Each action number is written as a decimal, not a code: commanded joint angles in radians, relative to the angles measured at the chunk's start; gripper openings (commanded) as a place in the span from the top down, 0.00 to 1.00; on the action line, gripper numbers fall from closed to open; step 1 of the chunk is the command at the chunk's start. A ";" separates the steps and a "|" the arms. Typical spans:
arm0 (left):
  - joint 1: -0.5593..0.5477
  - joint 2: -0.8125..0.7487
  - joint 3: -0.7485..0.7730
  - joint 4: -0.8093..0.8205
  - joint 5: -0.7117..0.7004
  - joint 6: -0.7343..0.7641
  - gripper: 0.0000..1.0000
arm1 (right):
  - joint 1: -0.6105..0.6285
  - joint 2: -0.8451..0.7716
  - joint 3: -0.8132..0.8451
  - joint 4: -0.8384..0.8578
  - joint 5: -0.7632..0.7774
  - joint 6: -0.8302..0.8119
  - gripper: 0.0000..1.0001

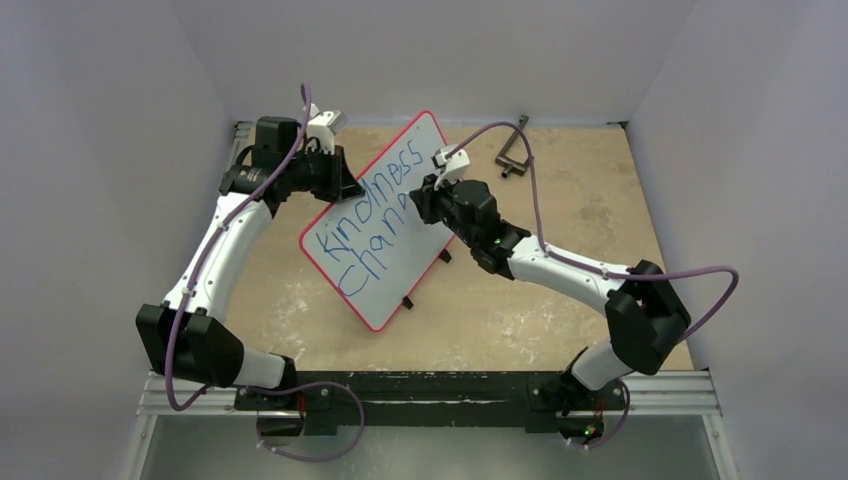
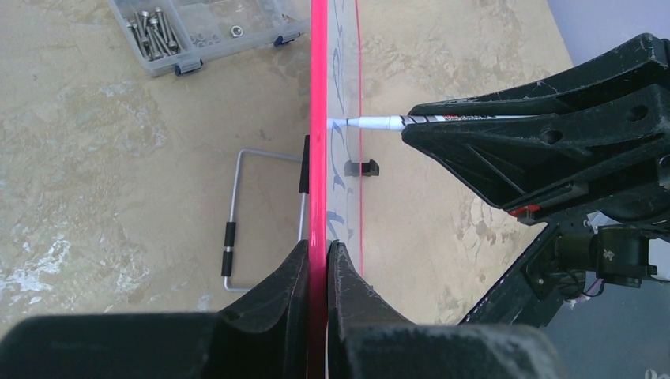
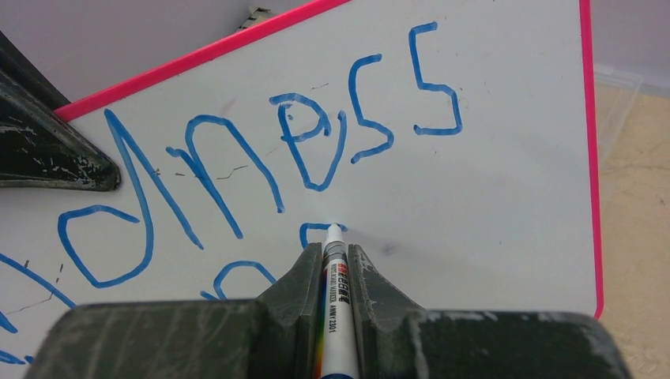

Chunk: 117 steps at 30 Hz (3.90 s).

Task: Write a sentence on the whiteboard

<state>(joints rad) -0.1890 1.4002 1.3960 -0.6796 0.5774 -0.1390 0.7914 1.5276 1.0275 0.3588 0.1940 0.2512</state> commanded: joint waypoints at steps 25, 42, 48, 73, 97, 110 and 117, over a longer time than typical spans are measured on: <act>-0.010 -0.023 -0.002 -0.017 0.016 0.042 1.00 | 0.005 -0.029 -0.197 0.034 -0.035 0.026 1.00; -0.011 -0.024 -0.002 -0.018 0.018 0.042 1.00 | 0.006 -0.056 -0.189 0.032 -0.153 0.010 1.00; -0.010 -0.024 -0.002 -0.018 0.018 0.042 1.00 | 0.007 -0.067 -0.166 0.028 -0.191 -0.005 1.00; -0.010 -0.023 -0.003 -0.020 0.010 0.044 1.00 | -0.012 -0.191 -0.086 -0.008 -0.052 -0.030 1.00; -0.010 -0.013 0.002 -0.022 0.010 0.045 1.00 | -0.061 -0.048 -0.034 0.030 -0.024 -0.003 1.00; -0.010 -0.013 0.001 -0.024 0.010 0.047 1.00 | -0.083 -0.002 0.017 0.000 -0.003 -0.009 1.00; -0.010 -0.013 0.001 -0.024 0.011 0.046 1.00 | -0.084 0.005 0.046 -0.008 -0.023 -0.016 1.00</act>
<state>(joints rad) -0.1898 1.3983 1.3956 -0.6849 0.5907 -0.1383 0.7074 1.5345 1.0199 0.3420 0.1715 0.2432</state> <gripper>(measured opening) 0.071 0.092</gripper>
